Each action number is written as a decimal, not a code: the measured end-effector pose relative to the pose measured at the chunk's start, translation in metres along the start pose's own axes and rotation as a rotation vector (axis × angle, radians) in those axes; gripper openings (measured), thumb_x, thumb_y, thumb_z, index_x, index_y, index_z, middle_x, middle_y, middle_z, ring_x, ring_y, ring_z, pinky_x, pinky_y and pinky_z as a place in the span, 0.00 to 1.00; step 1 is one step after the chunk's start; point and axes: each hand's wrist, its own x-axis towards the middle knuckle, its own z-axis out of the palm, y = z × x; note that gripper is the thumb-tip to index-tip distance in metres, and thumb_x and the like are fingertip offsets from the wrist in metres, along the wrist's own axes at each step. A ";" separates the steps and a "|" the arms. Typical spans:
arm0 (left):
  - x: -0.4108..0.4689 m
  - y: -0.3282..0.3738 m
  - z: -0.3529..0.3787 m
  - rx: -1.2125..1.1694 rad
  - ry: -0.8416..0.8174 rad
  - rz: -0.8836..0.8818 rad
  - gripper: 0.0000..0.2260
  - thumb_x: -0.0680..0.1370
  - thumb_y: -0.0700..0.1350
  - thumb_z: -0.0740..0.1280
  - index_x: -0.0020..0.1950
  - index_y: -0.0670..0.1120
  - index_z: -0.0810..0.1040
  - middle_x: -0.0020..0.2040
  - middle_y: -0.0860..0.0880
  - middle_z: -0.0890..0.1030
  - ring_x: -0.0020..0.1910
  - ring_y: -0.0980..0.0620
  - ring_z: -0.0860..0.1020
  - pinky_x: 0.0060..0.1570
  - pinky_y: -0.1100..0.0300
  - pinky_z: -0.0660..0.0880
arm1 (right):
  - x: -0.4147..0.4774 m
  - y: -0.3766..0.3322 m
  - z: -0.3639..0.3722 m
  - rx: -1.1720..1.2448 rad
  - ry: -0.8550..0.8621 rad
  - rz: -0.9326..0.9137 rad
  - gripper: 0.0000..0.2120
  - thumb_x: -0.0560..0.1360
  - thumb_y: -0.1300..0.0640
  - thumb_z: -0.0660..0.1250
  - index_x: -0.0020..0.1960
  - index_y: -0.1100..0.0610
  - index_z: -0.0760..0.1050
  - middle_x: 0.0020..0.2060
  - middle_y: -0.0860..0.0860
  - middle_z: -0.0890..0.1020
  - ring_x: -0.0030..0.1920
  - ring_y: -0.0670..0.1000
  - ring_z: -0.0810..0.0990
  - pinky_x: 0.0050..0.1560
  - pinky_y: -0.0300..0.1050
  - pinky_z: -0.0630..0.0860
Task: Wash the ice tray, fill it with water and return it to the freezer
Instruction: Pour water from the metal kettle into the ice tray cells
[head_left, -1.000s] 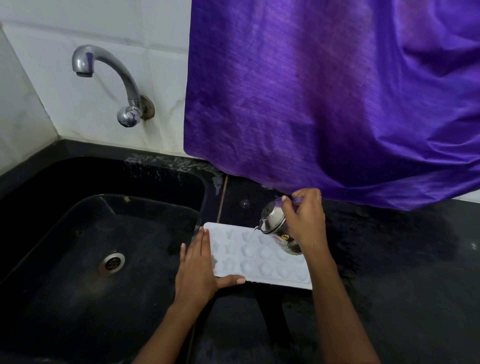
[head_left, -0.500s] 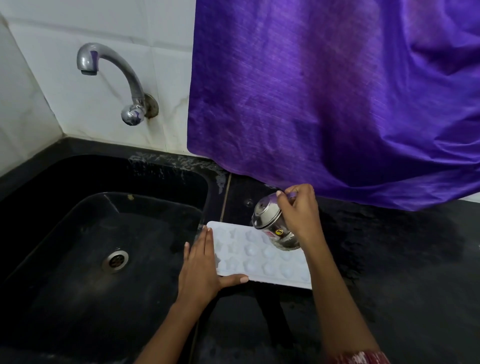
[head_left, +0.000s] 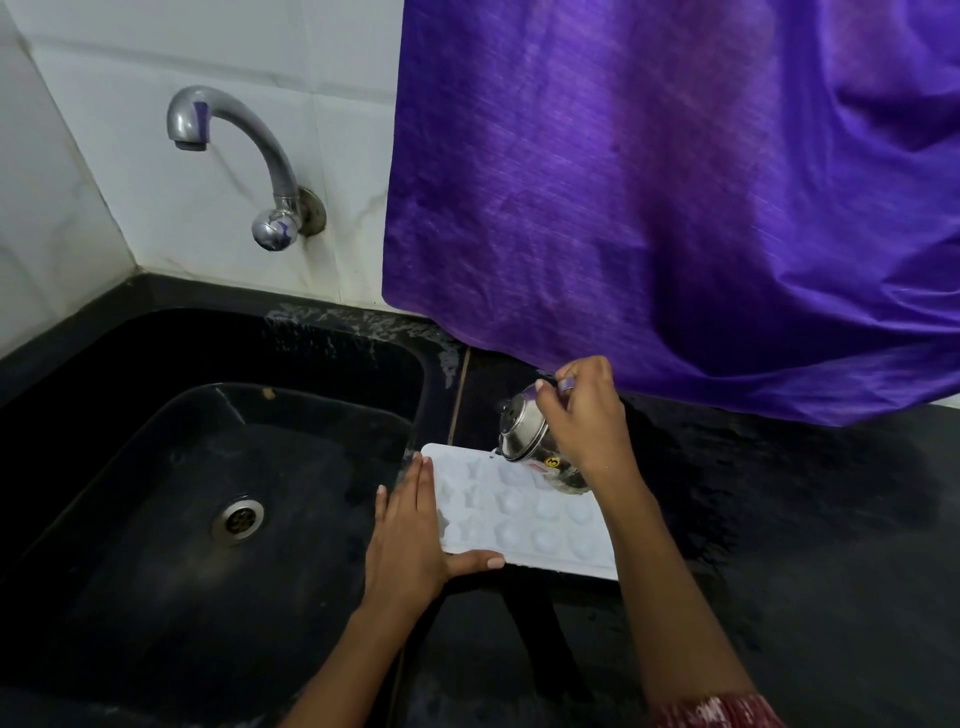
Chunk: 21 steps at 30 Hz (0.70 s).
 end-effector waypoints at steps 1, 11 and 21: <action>0.000 0.000 0.000 -0.005 0.003 0.000 0.68 0.47 0.85 0.45 0.77 0.43 0.45 0.78 0.48 0.49 0.76 0.53 0.49 0.69 0.58 0.35 | 0.000 -0.001 0.000 -0.004 0.001 -0.004 0.09 0.76 0.56 0.64 0.43 0.58 0.65 0.45 0.50 0.67 0.39 0.48 0.71 0.56 0.56 0.72; 0.000 0.000 0.001 -0.010 0.002 0.007 0.68 0.47 0.85 0.46 0.76 0.43 0.44 0.78 0.47 0.48 0.76 0.52 0.49 0.69 0.60 0.36 | 0.003 -0.005 -0.003 -0.024 -0.001 -0.033 0.08 0.76 0.55 0.63 0.44 0.58 0.66 0.46 0.50 0.68 0.42 0.51 0.75 0.56 0.59 0.72; 0.000 0.000 0.001 -0.023 0.001 0.007 0.68 0.47 0.85 0.46 0.76 0.43 0.44 0.78 0.48 0.49 0.76 0.53 0.48 0.69 0.61 0.35 | 0.002 0.002 -0.002 0.054 -0.010 0.035 0.08 0.76 0.56 0.64 0.45 0.60 0.68 0.46 0.51 0.68 0.44 0.49 0.71 0.57 0.56 0.72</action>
